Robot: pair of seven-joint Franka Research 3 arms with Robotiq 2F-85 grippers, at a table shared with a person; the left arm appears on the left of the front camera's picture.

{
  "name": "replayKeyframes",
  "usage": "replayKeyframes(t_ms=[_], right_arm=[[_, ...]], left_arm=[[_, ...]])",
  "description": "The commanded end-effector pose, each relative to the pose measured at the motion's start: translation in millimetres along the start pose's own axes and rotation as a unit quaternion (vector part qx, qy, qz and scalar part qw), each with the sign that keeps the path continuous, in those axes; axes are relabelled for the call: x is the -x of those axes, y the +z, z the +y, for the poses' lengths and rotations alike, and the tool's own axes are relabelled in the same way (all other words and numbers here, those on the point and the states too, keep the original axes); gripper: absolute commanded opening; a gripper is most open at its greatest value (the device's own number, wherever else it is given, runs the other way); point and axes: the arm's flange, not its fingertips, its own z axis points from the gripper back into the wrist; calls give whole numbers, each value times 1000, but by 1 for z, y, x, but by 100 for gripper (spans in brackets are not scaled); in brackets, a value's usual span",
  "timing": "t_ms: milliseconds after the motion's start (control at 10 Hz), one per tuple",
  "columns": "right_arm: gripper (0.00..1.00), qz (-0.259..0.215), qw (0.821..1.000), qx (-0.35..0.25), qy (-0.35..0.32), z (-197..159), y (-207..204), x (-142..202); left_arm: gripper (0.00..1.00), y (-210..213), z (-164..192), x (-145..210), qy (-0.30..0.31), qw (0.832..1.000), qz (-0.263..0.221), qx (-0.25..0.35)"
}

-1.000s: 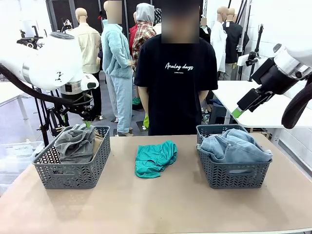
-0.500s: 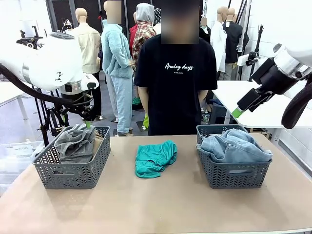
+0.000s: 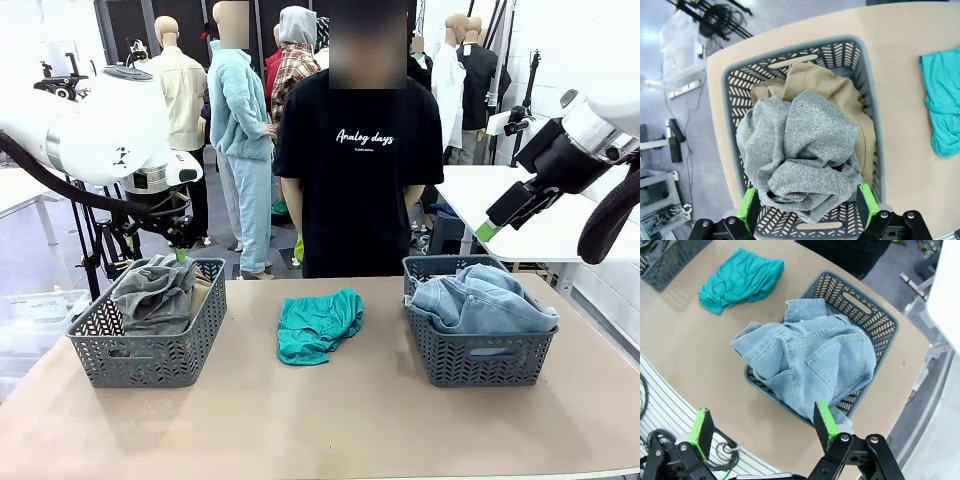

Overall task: Sort the tops and bottoms.
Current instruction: Lift clothes from the center of the table with your right hand.

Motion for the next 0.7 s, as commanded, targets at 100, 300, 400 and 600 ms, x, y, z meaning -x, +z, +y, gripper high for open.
replayKeyframes(t_ms=[100,300,400,600], right_arm=[[100,3,1000,13,-7,1,-2,0],[100,3,1000,13,-7,1,-2,0],[100,3,1000,13,-7,1,-2,0],[100,3,1000,13,-7,1,-2,0]], left_arm=[[100,2,-17,34,-26,999,-21,11],[100,50,-43,98,-104,989,-95,39],[100,76,-42,128,-127,981,-133,63],[100,129,-19,175,-170,956,-200,134]])
